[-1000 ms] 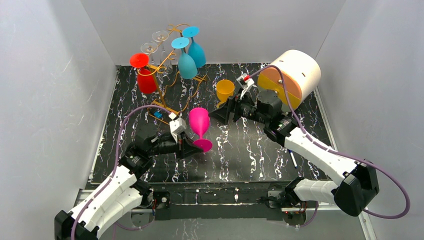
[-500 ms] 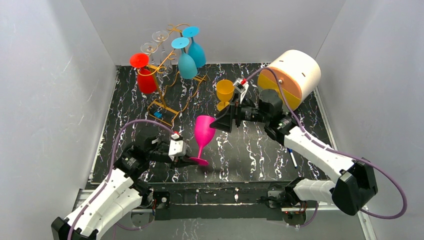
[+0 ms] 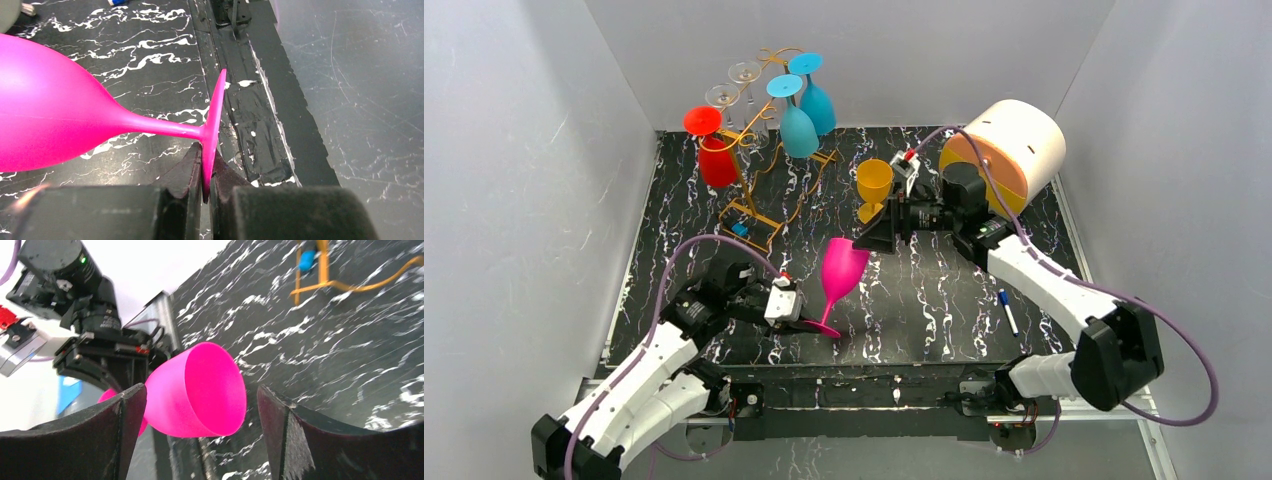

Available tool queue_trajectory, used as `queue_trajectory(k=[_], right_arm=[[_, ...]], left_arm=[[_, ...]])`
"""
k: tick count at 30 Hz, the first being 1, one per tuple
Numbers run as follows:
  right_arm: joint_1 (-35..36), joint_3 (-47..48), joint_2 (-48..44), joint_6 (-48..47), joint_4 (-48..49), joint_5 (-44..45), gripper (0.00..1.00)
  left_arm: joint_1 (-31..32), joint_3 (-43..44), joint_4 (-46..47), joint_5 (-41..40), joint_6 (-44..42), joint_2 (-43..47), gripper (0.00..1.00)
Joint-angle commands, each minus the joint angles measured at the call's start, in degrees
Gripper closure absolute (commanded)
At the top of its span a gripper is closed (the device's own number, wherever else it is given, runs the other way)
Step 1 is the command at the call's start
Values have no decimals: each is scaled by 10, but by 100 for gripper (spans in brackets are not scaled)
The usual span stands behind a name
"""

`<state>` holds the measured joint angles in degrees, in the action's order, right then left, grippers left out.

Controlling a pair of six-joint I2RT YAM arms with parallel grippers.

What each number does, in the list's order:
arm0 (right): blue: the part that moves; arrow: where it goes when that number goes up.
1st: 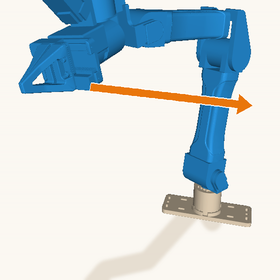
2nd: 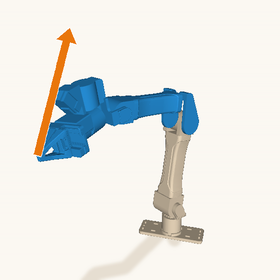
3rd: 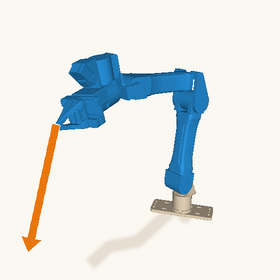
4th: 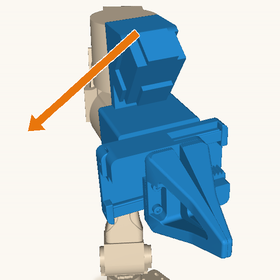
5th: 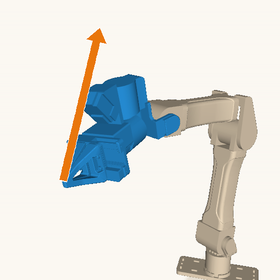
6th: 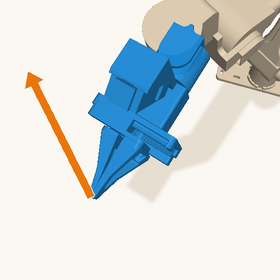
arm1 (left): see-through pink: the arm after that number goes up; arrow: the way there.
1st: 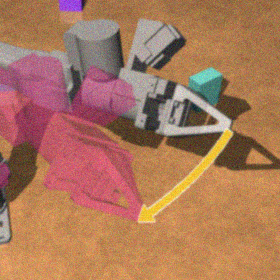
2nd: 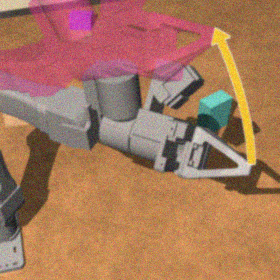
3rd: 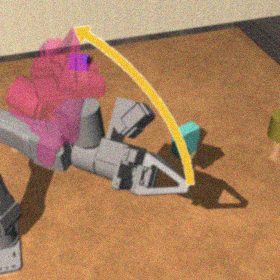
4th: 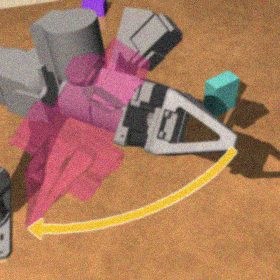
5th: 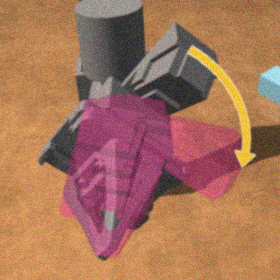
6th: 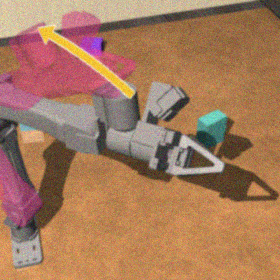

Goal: Take the wine glass off the wine glass rack
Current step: Place the wine glass at the center of the board.

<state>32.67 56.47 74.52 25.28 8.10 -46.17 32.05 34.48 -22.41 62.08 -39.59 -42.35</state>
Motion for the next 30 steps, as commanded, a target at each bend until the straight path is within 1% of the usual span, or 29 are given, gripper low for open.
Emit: queue_trajectory(k=[1, 3, 5, 6, 8, 10, 13, 14, 15, 17, 19, 21, 22, 25, 27, 30], right_arm=[[0, 20, 19, 60, 48, -162, 16], [1, 18, 26, 76, 54, -181, 22], [2, 10, 31, 100, 51, -152, 34], [1, 9, 35, 103, 52, -152, 38], [2, 20, 50, 114, 56, -182, 39], [3, 36, 64, 123, 56, -218, 46], [6, 44, 81, 137, 55, -234, 60], [6, 45, 82, 138, 54, -239, 63], [8, 45, 82, 139, 55, -241, 63], [8, 43, 82, 150, 59, -220, 65], [8, 58, 90, 149, 22, -201, 70], [11, 75, 103, 144, 3, -226, 74], [12, 78, 106, 151, 4, -234, 73], [17, 71, 103, 171, 31, -237, 53], [18, 59, 99, 181, 55, -243, 53], [19, 59, 99, 185, 70, -259, 61]], left_arm=[[2, 33, -39, 32, -80, -21, 100], [2, 32, -40, 22, -86, -20, 100], [2, 33, -40, 24, -86, -19, 100], [2, 35, -42, 29, -86, -19, 100], [2, 37, -50, 36, -88, -18, 100], [2, 37, -64, 39, -99, -15, 100], [2, 34, -80, 49, -118, -17, 100], [2, 36, -90, 50, -128, -19, 100], [2, 38, -103, 50, -141, -21, 100], [2, 41, -122, 35, -155, -26, 100], [2, 44, -141, 20, -168, -30, 100], [2, 47, -144, 20, -172, -28, 100], [2, 50, -144, 22, -170, -29, 100], [2, 69, -151, 39, -155, -39, 100], [2, 83, -168, 38, -169, -41, 100], [2, 85, -171, 24, -169, -41, 100]])
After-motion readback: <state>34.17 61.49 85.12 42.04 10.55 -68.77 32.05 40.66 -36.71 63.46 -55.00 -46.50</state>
